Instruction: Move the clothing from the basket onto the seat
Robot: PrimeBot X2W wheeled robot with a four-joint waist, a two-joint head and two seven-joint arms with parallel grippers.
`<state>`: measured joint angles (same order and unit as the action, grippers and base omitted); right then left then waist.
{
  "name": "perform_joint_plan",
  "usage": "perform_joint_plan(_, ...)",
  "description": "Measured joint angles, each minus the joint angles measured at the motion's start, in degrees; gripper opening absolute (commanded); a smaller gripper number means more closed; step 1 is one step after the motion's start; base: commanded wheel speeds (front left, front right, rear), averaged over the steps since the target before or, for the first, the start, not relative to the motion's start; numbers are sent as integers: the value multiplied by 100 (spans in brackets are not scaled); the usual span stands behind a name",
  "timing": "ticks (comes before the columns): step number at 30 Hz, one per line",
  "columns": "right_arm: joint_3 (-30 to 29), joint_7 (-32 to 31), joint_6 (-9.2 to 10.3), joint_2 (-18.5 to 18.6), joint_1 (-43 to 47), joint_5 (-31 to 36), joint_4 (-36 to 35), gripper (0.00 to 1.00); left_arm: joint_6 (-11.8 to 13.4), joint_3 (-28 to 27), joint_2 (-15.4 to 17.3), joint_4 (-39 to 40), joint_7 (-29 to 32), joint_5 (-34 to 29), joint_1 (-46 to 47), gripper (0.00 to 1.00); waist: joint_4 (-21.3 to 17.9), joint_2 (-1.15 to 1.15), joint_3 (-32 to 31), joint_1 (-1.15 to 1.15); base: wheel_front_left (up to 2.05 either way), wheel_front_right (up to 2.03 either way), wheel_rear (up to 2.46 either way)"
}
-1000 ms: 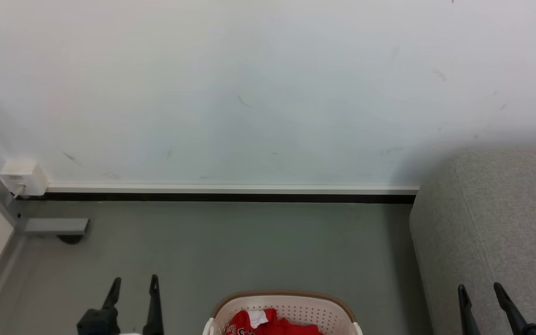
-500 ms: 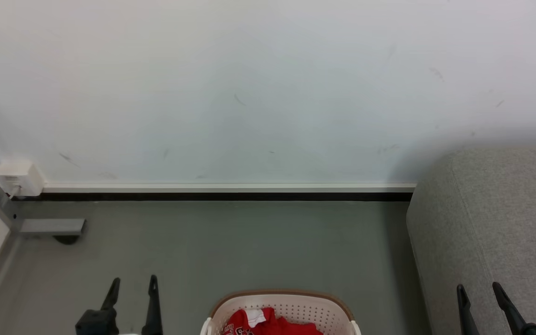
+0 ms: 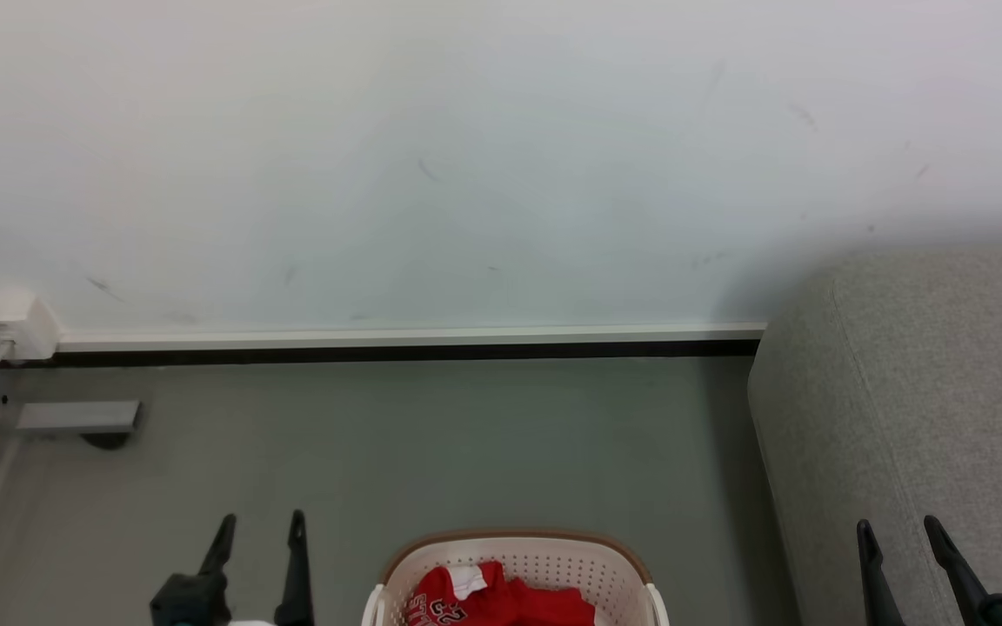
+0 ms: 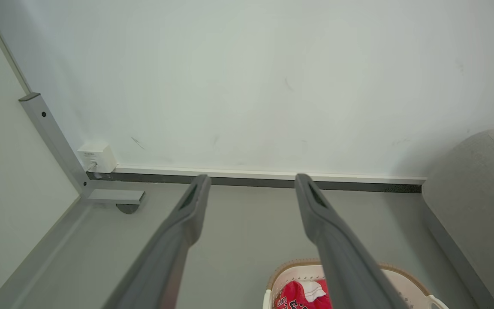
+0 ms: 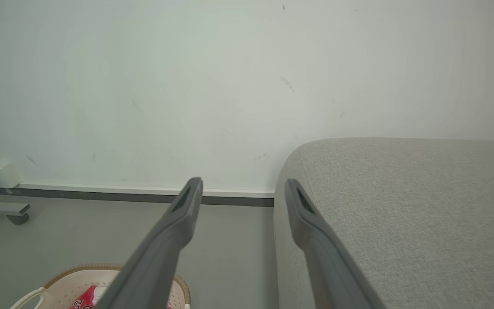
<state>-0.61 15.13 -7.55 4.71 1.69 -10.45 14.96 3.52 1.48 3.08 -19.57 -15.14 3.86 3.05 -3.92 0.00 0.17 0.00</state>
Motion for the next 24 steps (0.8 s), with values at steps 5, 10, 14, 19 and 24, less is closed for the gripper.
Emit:
perform_joint_plan(5, -27, 0, 0, 26, -91, -21, -67, 100, -207, 231, -8, -105, 0, 0, 207, 100, -61, 0, 183, 0, 0, 0, 0)
perform_joint_plan(10, -70, 1, 0, 49, -459, -79, -247, 100, -422, 654, -24, -499, 0, -24, 723, 100, -139, 0, 589, 0, 0, 0, 0)
perform_joint_plan(14, -79, 2, 0, 76, -791, -188, -410, 100, -478, 979, -29, -960, 0, -35, 1304, 100, -217, 0, 1013, 1, 0, 0, 0)
perform_joint_plan(19, -41, 1, 0, 78, -1223, -230, -677, 100, -489, 1411, -32, -1645, 191, -63, 2037, 100, -345, 0, 1587, 1, 0, 0, 0)
perform_joint_plan(24, -11, 2, 0, 62, -1634, -303, -953, 100, -485, 1780, -36, -2312, 499, -12, 2670, 100, -515, 0, 2173, 2, 0, 0, 0)
